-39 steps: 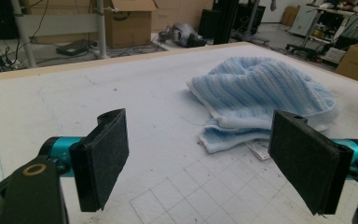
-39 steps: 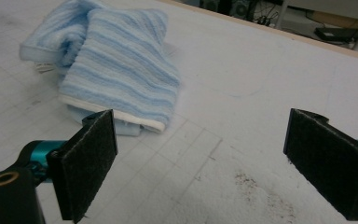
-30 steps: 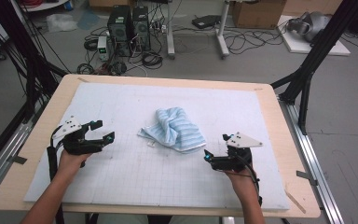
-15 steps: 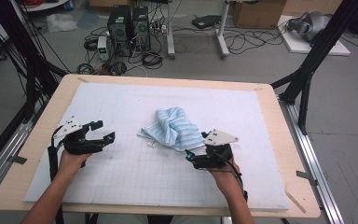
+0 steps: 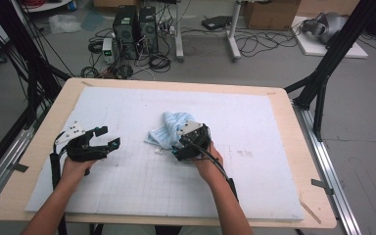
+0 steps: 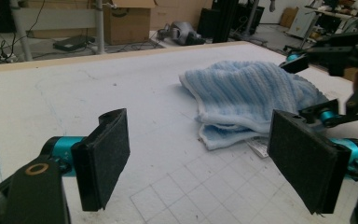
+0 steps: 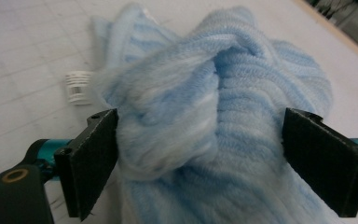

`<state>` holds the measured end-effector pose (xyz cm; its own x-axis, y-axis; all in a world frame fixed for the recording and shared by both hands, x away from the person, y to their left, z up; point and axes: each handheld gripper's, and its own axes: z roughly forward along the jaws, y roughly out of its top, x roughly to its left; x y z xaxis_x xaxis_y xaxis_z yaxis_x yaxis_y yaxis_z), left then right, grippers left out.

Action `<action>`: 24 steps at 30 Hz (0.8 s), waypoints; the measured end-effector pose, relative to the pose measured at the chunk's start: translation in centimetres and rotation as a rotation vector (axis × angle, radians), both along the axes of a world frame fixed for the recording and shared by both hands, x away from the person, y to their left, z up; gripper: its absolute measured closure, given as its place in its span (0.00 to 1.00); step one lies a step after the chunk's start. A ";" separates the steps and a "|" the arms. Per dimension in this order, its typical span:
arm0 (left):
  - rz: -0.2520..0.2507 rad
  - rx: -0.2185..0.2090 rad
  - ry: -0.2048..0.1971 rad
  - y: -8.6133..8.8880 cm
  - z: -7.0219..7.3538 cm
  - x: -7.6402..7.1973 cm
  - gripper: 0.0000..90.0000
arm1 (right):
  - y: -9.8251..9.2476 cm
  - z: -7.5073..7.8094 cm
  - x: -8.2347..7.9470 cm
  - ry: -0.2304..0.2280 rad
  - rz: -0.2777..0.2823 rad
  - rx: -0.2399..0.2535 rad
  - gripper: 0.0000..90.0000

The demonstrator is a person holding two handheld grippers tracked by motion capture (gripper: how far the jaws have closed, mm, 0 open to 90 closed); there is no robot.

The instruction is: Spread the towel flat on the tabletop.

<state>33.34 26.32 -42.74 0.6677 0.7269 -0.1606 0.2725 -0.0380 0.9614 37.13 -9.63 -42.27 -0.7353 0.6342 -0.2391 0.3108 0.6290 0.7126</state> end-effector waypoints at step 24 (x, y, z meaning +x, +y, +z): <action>0.068 -0.028 -0.008 1.9 0.4 0.2 0.25 | 2.6 1.8 -2.0 0.271 0.263 0.266 0.53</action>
